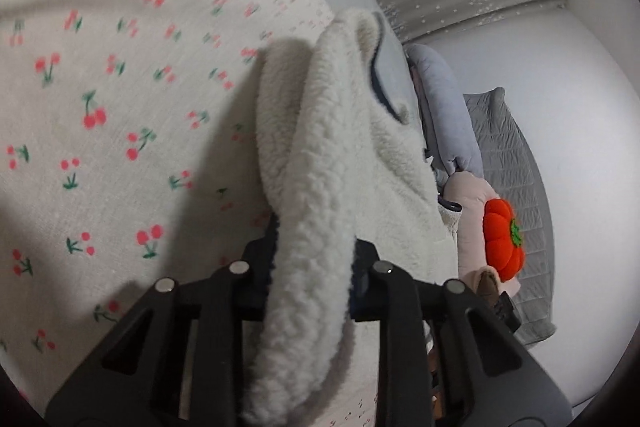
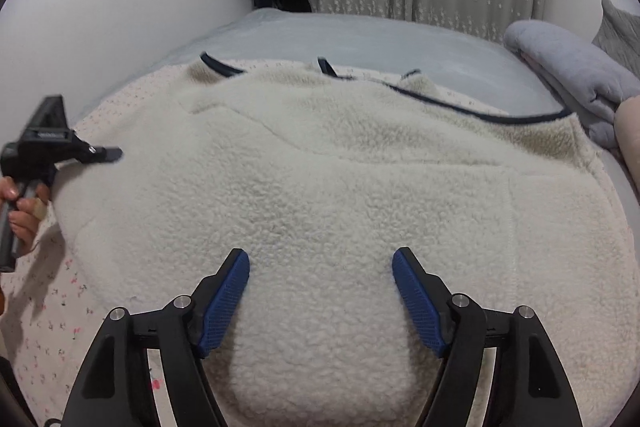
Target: Fold large clothes
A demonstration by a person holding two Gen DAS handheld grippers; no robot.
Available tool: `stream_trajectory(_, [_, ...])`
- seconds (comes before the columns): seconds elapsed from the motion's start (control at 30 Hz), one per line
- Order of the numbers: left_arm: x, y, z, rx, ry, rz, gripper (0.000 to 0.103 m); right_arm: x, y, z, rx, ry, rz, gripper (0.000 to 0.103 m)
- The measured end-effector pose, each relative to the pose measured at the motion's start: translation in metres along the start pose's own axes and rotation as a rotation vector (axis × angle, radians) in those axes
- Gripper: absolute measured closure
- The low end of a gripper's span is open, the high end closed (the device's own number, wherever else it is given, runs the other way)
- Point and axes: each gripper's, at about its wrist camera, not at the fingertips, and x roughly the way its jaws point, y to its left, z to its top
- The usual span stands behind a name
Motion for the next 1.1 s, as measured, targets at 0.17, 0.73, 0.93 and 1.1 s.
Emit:
stream_trajectory(0.17, [-0.019, -0.098, -0.002, 0.167, -0.076, 0.057, 0.079, 0.004, -0.005, -0.007, 0.028, -0.024, 0.007, 0.027])
stream_trajectory(0.73, [0.1, -0.323, -0.075, 0.497, 0.069, 0.042, 0.09, -0.082, -0.158, -0.021, 0.551, -0.052, 0.194, 0.019])
stream_trajectory(0.93, [0.188, -0.286, -0.122, 0.474, 0.224, 0.092, 0.089, -0.087, -0.207, -0.048, 0.757, -0.087, 0.343, 0.019])
stream_trajectory(1.1, [0.194, -0.289, -0.156, 0.661, 0.204, 0.151, 0.081, -0.09, -0.211, -0.049, 0.786, -0.11, 0.376, 0.019])
